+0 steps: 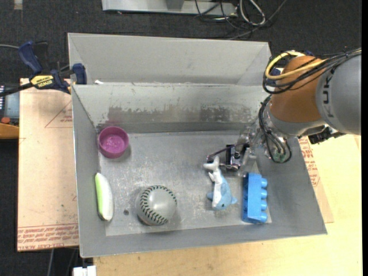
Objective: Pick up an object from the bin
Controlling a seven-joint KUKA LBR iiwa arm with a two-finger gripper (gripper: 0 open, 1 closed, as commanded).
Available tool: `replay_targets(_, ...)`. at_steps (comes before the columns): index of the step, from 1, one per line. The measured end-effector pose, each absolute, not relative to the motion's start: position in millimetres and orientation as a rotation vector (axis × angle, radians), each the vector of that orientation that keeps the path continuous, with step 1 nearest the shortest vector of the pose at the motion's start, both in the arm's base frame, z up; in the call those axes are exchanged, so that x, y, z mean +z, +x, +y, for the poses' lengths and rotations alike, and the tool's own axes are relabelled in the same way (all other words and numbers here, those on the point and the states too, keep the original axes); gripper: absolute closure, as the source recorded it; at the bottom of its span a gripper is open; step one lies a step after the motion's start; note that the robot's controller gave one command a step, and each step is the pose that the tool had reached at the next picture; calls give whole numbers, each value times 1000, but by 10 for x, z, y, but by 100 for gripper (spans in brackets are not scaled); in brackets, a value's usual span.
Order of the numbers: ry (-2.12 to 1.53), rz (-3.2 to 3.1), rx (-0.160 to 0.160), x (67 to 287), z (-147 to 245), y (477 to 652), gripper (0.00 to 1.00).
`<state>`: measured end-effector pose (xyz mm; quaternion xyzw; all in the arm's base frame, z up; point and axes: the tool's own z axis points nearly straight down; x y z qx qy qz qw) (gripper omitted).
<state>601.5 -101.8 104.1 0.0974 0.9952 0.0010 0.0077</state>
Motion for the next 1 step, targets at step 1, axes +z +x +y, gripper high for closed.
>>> replay_targets(1,303,3111,3,1041,-1017,6016,100)
